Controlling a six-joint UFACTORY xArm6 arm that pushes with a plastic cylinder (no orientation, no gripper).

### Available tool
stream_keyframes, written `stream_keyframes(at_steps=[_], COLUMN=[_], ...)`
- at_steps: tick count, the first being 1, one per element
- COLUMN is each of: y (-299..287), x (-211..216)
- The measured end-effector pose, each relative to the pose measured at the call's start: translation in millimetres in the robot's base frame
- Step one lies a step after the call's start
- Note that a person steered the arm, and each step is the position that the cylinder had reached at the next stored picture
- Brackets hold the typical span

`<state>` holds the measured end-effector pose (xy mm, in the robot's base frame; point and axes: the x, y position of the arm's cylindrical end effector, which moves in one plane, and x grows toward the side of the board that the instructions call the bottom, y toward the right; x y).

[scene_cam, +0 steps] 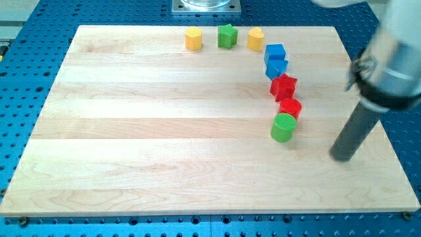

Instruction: Slide the green circle to the bottom left side of the hexagon

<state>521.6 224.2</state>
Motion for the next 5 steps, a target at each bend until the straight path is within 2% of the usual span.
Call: stream_keyframes(at_steps=[1, 3, 4, 5], y=[-51, -283, -241, -325], x=[-30, -47, 6, 1])
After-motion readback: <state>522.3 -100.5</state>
